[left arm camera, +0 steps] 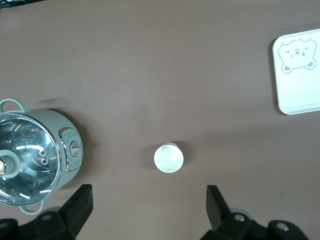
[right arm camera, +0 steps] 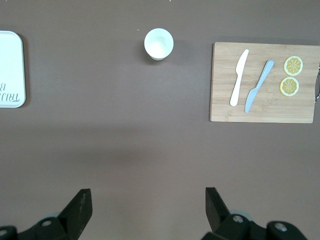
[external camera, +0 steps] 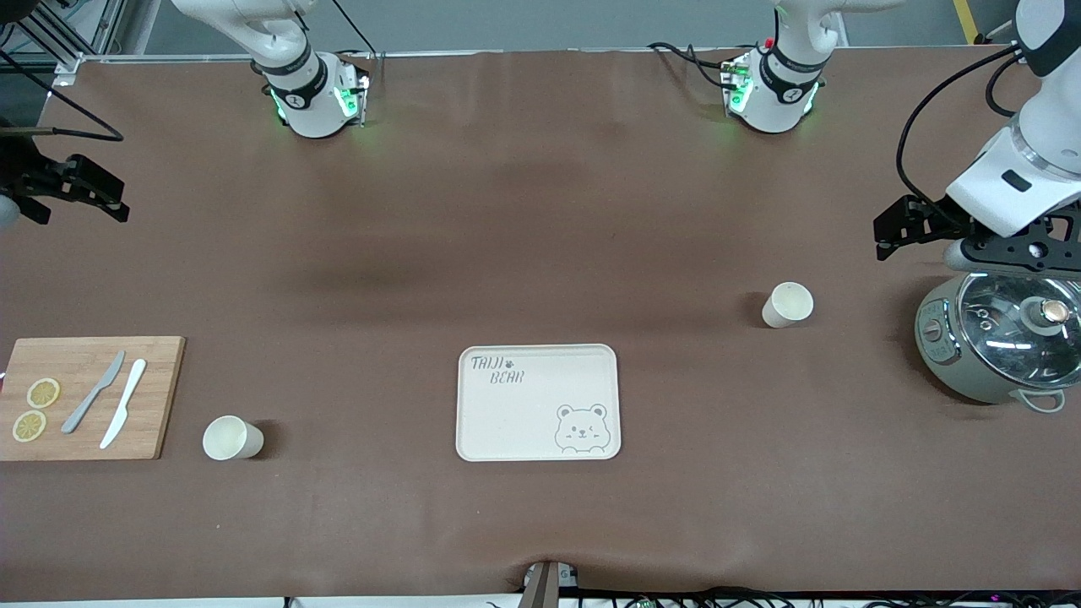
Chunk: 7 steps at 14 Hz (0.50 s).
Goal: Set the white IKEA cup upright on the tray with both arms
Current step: 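Reach the left gripper to the pot cup while the right gripper reaches the board cup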
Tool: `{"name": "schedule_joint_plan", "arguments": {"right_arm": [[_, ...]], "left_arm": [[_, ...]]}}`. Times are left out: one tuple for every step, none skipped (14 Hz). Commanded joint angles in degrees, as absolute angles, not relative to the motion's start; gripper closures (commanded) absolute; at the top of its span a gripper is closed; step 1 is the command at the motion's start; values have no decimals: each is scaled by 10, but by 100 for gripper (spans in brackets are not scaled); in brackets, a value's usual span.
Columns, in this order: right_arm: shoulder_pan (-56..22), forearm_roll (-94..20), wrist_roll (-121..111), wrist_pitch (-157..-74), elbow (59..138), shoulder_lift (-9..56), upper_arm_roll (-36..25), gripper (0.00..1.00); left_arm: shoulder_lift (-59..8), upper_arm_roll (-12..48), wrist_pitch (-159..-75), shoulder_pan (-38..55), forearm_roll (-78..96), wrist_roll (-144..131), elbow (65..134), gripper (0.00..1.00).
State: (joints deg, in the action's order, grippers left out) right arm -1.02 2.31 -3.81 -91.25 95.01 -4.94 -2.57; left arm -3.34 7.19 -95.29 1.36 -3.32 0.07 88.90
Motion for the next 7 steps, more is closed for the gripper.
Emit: {"name": "schedule_joint_plan", "arguments": {"right_arm": [[-11, 26, -41, -911, 947, -45, -25, 0], [-12, 26, -41, -911, 947, -45, -25, 0], [-15, 26, -41, -911, 947, -45, -25, 0], [-18, 29, -41, -911, 947, -45, -24, 0], [-24, 30, -41, -911, 947, -45, -25, 0], [-26, 31, -41, -911, 947, -45, -24, 0], [-27, 33, -41, -911, 947, -45, -24, 0]], "left_arm": [[-29, 75, -956, 12, -41, -8, 893, 0], [-31, 75, -956, 15, -41, -9, 892, 0], [-33, 75, -958, 17, -47, -9, 895, 0], [-33, 76, -973, 18, -50, -6, 906, 0], [-32, 76, -992, 16, -50, -5, 926, 0], [-29, 76, -1010, 13, -49, -5, 950, 0], [-28, 76, -1036, 11, -48, -4, 980, 0]]}}
